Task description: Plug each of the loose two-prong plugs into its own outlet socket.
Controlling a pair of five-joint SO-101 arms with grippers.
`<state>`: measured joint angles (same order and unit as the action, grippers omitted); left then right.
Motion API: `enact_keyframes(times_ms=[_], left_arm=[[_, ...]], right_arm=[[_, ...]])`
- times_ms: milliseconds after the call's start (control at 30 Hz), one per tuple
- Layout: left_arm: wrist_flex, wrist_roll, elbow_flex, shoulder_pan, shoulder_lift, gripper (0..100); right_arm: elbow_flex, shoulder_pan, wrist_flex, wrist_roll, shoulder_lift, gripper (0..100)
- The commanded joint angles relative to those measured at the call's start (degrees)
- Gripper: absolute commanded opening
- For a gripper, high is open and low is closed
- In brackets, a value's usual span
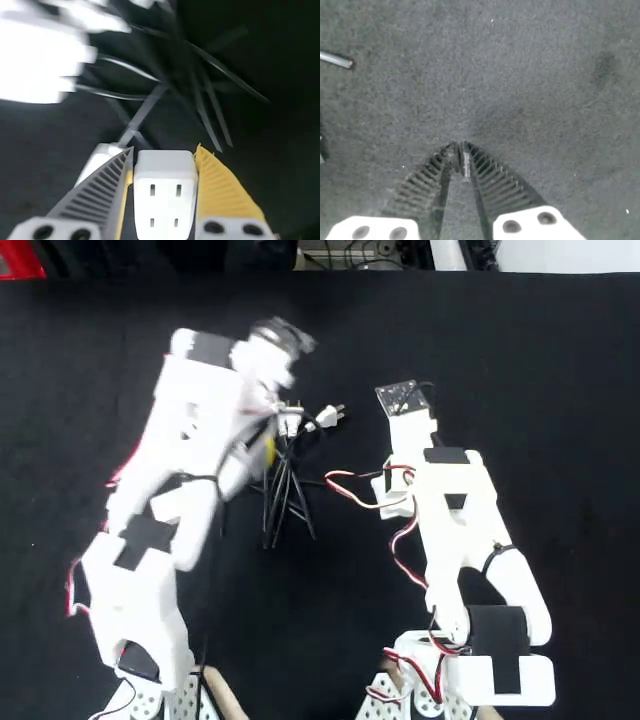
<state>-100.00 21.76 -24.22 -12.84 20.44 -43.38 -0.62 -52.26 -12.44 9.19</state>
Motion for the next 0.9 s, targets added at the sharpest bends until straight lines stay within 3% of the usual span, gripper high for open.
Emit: enact_keyframes(times_ms=[0,333,533,733,867], left_arm=[[2.5,0.4,8.6,-5.7,-3.3,3],[28.5,-2.7,36.5,-6.1,-3.6,3],[31.0,-3.6,42.7,-5.8,-7.5,3],[40.2,-4.0,59.7,-5.9,-25.3,3],[41.1,-3.3,68.3,-5.3,-34.8,3]], right_arm=[[2.9,3.0,-0.2,0.1,0.4,1.3],[3.8,6.1,-0.5,2.9,0.5,1.4],[3.8,6.0,-0.5,2.9,0.5,1.4],[3.8,5.8,-0.5,2.9,0.5,1.4],[3.8,5.8,-0.5,2.9,0.4,1.4]])
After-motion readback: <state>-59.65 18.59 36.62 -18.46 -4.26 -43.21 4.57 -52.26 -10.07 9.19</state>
